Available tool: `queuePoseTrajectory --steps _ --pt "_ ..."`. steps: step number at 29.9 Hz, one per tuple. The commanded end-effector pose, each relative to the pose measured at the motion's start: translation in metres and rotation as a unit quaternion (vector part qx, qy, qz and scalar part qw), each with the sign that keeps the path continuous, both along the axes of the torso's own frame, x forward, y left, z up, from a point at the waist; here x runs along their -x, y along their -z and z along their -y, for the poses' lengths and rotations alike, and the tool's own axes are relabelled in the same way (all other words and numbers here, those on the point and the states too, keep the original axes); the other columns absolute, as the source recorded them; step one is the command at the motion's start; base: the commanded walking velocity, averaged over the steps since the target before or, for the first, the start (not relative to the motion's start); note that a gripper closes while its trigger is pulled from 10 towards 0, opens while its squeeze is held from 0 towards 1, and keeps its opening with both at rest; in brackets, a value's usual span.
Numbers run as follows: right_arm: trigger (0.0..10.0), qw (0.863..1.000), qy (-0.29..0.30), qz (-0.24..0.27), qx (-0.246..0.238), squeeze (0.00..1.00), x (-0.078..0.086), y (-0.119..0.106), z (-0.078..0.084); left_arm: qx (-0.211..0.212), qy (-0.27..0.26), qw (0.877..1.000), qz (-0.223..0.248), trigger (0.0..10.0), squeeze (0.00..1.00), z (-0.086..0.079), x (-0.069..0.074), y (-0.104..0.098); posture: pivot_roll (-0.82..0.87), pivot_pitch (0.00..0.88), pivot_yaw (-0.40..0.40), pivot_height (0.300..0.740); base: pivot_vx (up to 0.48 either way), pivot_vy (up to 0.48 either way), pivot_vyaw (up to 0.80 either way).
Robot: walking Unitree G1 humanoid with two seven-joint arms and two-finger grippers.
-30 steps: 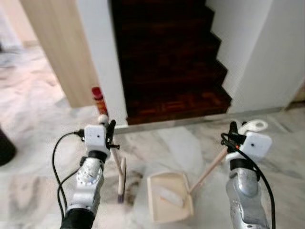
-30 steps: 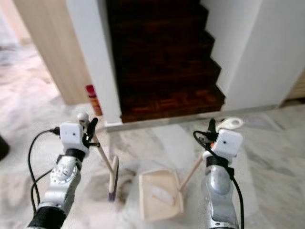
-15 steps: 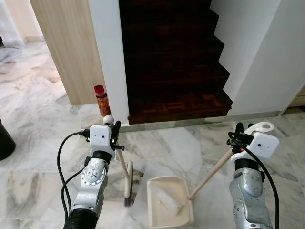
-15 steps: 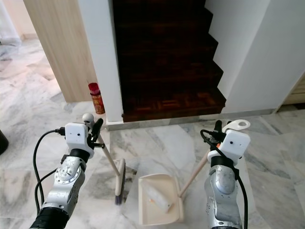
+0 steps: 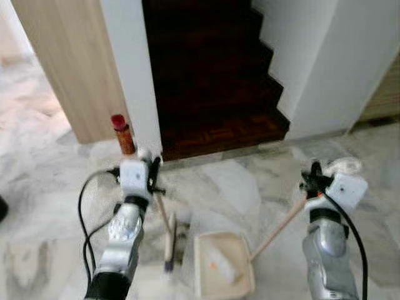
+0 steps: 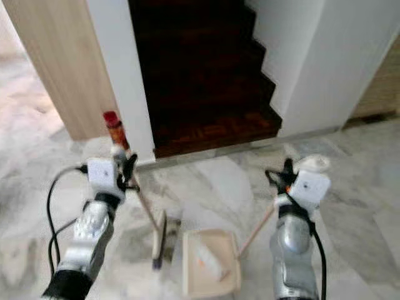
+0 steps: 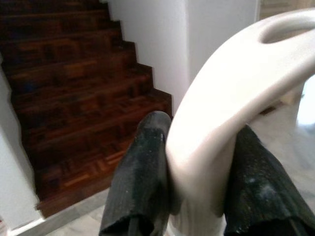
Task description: Sweep floor
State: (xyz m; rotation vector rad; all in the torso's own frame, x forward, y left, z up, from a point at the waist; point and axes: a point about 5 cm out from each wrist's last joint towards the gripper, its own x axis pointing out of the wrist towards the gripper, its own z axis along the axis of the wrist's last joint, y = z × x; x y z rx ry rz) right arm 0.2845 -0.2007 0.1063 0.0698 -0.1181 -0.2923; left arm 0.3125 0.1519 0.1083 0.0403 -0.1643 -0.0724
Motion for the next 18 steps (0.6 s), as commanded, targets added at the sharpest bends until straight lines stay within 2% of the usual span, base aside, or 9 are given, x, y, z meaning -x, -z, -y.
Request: queuePoseTrajectory --steps 1,14,16,18 --pt "10.0 1.0 0.002 0.028 -0.008 0.0 -0.0024 -0.0119 0.0008 -0.007 0.003 0.999 0.036 10.0 0.0 0.0015 -0.0035 -0.017 -0.03 0.0 0.006 0.74 0.0 0.33 0.0" --pt "10.0 1.0 -0.006 0.028 -0.003 0.0 -0.004 -0.0128 -0.0013 -0.007 0.001 0.999 0.036 10.0 0.0 0.0023 -0.0028 -0.0175 -0.03 0.0 0.0 0.74 0.0 0.33 0.0" --pt "10.0 1.0 -0.011 0.026 0.01 0.0 -0.0041 -0.0136 -0.0018 -0.007 0.001 0.999 0.036 10.0 0.0 0.0026 -0.0027 -0.0177 -0.03 0.0 -0.001 0.74 0.0 0.33 0.0" --pt "10.0 0.999 -0.017 0.031 0.014 0.0 -0.0041 -0.0149 -0.0032 -0.007 0.001 0.999 0.035 10.0 0.0 0.0028 -0.0025 -0.0174 -0.03 0.0 -0.001 0.74 0.0 0.332 0.74"
